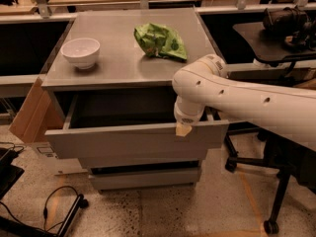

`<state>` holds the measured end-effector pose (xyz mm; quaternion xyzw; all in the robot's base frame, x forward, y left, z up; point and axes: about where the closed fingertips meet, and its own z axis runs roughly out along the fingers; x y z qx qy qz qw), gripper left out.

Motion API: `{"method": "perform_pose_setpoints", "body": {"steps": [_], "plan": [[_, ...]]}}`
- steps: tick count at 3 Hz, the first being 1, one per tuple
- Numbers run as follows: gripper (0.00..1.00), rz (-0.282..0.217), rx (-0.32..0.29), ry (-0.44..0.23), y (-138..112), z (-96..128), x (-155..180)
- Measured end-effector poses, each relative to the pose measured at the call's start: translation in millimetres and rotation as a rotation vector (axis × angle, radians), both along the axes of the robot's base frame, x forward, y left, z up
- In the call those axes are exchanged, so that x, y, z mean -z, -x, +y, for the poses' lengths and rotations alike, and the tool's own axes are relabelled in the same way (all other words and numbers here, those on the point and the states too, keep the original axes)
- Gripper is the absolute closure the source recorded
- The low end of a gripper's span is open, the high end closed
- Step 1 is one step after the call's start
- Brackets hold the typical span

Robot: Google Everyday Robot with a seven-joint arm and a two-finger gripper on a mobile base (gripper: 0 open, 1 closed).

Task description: Open top drawer

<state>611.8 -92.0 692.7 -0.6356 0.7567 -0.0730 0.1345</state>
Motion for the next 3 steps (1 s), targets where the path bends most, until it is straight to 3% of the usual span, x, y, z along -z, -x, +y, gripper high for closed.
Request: {"method": "perform_pose_setpoints", "body": {"steps": [2, 3], "plan": [[0.39, 0.004, -0.001, 0.002, 0.9, 0.0, 2.2], [0.08, 0.007, -0.002, 0.003, 1.5, -0.2, 3.7]]}}
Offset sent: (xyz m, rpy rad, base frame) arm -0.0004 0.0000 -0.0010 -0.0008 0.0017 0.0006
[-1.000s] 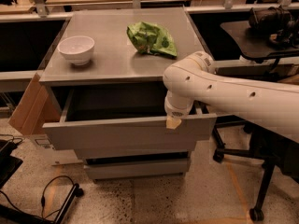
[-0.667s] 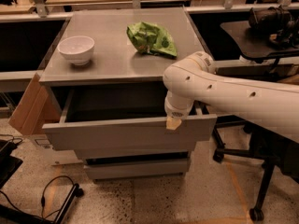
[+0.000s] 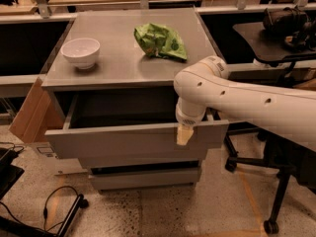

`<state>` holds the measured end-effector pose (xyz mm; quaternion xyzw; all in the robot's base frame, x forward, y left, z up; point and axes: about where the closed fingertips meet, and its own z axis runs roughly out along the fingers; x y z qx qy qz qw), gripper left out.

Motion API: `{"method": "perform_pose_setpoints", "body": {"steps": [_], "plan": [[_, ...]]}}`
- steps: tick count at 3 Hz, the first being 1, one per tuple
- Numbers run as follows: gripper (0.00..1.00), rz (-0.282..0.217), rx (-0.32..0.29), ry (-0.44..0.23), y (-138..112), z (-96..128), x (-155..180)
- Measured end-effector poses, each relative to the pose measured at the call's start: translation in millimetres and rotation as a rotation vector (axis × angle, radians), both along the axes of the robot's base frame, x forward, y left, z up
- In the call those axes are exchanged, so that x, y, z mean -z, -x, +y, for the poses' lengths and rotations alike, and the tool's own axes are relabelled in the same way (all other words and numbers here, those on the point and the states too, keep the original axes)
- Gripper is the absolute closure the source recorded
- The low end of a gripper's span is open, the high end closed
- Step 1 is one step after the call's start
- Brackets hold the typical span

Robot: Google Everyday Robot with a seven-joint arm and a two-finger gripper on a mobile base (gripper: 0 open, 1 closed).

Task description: Open top drawer

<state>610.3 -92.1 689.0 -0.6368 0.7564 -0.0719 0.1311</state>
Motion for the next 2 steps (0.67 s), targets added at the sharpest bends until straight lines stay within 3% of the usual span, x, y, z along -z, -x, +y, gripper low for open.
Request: {"method": "perform_pose_setpoints", "body": {"steps": [1, 2], "plan": [[0.0, 0.001, 0.0, 0.0, 0.3, 0.0, 0.6], [0.0, 0.004, 0.002, -0.001, 2.4, 0.1, 1.0]]}}
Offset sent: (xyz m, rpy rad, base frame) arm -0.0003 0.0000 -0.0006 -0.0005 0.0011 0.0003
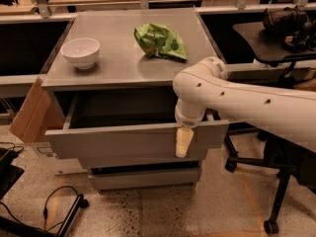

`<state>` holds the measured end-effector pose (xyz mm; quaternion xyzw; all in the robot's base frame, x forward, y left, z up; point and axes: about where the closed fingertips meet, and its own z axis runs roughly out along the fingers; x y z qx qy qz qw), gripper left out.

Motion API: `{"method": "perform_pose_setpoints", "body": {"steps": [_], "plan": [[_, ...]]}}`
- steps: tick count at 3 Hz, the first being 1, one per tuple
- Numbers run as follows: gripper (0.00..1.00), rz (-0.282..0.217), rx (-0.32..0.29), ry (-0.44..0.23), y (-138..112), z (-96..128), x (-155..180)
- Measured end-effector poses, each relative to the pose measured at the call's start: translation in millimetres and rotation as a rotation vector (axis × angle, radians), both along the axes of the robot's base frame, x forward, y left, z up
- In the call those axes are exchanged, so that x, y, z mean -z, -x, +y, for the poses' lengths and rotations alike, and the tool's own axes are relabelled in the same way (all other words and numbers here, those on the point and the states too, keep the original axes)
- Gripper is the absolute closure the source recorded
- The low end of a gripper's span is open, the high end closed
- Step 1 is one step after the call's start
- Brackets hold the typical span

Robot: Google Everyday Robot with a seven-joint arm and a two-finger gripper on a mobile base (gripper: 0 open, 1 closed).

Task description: Open top drawer

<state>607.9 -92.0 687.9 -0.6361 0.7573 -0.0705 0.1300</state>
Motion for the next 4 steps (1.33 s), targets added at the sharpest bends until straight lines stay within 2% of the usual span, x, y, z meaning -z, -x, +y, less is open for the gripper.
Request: {"method": "perform_pose_setpoints", "body": {"steps": [1, 2, 3, 4], "plan": [[0.0, 0.024, 0.021, -0.014, 20.8, 1.3, 4.0], [0.18, 0.144, 0.034, -0.025, 62.5, 15.3, 9.5], [0.49, 0.329, 0.056, -0.034, 108.0, 23.0, 20.1], [0.71, 0.329, 0.056, -0.034, 108.0, 23.0, 13.9]]}}
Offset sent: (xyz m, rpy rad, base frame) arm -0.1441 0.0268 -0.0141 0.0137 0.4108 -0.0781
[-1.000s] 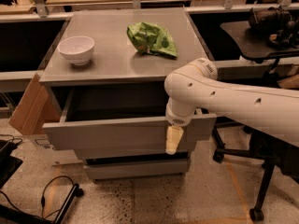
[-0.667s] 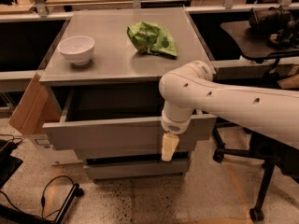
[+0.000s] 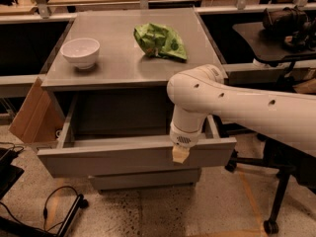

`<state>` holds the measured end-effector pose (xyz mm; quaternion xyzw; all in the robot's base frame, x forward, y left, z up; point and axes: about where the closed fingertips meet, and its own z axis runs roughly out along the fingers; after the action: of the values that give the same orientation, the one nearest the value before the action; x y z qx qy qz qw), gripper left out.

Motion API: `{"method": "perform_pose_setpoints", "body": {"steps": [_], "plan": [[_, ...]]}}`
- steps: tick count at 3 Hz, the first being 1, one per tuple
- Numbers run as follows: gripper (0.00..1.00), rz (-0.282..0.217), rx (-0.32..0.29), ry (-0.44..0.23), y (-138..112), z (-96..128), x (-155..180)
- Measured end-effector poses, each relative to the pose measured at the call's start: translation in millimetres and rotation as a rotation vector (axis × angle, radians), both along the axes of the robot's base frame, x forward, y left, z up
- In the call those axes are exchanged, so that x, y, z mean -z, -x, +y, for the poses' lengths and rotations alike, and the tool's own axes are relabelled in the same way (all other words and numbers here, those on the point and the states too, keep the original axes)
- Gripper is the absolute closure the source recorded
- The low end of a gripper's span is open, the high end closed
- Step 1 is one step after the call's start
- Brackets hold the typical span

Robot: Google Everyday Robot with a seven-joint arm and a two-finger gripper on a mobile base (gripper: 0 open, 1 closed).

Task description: Open top drawer

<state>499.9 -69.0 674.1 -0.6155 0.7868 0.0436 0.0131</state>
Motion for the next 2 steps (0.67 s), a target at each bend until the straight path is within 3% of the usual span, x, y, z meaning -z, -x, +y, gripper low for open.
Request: {"method": "perform_pose_setpoints", "body": {"steps": [1, 2], "plan": [[0.7, 0.0, 0.0, 0.0, 0.0, 0.0, -7.2], [0.39, 0.001, 0.0, 0.0, 0.2, 0.0, -9.6]]}}
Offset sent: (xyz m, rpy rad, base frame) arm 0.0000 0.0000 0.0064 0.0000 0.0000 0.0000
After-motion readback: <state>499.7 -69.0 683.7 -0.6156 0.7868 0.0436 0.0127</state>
